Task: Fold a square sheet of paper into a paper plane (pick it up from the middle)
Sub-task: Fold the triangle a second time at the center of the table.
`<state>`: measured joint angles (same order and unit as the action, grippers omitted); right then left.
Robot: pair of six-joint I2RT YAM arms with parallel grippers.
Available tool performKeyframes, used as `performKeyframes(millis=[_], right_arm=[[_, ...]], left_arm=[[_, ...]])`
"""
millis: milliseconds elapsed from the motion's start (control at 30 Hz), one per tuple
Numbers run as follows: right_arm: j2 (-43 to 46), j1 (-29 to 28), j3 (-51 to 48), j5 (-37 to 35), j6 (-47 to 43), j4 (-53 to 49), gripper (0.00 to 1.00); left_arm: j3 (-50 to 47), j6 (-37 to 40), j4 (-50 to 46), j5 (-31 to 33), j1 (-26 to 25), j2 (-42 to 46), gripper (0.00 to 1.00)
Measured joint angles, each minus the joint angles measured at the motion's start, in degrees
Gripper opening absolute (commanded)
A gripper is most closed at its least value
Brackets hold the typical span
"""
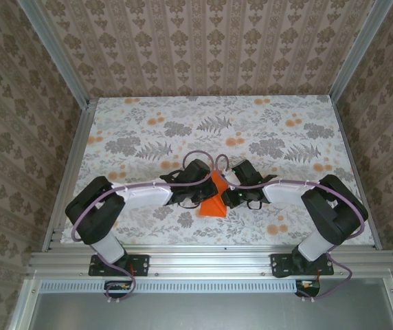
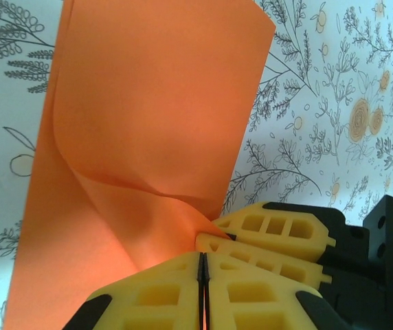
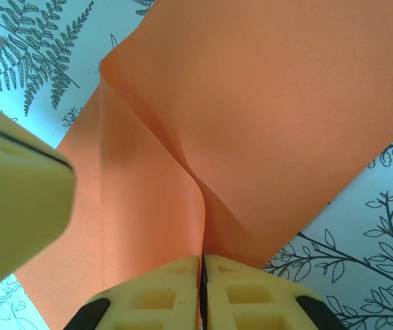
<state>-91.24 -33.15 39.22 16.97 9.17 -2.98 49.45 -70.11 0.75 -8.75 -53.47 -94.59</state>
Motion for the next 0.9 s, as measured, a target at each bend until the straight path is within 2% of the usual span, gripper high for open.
performKeyframes(millis=[400, 733, 900], right_arm=[[0.0, 0.0, 0.0, 0.02, 0.0, 0.02, 0.11], [0.0, 0.0, 0.0, 0.24, 0.0, 0.09, 0.13], [-0.15, 0.0, 0.02, 0.66, 0.35, 0.2, 0.19]], left_arm=[[-0.04, -0.87, 2.32, -0.26, 0.02, -5.14, 0.11], [-0.11, -1.11, 0.98, -0.2, 0.22, -5.86, 0.1], [-0.46, -1.73, 1.01, -0.17, 0.22, -5.88, 0.09]])
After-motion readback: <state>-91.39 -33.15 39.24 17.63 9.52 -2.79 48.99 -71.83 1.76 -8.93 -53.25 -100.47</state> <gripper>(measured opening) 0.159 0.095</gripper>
